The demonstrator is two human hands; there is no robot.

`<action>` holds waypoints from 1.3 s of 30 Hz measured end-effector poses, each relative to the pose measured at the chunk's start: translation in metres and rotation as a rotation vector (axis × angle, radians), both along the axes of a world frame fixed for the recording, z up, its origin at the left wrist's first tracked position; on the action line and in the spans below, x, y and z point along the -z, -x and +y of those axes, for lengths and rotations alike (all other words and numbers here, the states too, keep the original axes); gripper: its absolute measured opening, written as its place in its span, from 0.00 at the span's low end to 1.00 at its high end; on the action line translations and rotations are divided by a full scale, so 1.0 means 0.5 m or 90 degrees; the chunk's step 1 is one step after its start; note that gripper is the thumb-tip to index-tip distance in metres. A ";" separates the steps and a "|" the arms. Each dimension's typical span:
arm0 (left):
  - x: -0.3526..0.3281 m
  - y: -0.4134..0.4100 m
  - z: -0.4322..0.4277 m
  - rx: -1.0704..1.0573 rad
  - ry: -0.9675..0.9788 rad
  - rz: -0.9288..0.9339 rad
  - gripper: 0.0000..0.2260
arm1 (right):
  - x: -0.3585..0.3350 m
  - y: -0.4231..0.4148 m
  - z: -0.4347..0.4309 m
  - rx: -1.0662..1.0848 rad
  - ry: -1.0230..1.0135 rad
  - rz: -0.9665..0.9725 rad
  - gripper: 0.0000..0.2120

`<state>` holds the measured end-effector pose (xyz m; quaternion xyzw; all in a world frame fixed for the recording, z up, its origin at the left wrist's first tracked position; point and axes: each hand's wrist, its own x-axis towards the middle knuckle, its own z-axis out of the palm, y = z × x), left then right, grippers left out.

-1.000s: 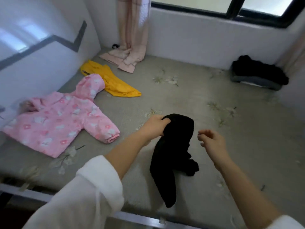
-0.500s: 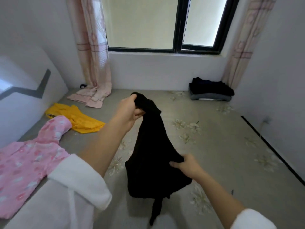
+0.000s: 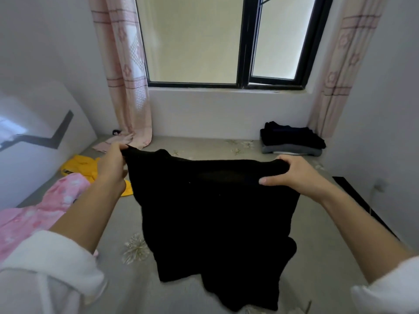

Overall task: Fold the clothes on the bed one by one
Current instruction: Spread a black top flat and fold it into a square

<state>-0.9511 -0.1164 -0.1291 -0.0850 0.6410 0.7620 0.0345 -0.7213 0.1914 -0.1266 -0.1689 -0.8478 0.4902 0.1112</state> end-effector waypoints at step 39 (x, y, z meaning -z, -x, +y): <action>0.069 0.259 0.192 0.211 0.087 0.088 0.17 | 0.077 0.280 0.219 0.426 0.084 0.156 0.15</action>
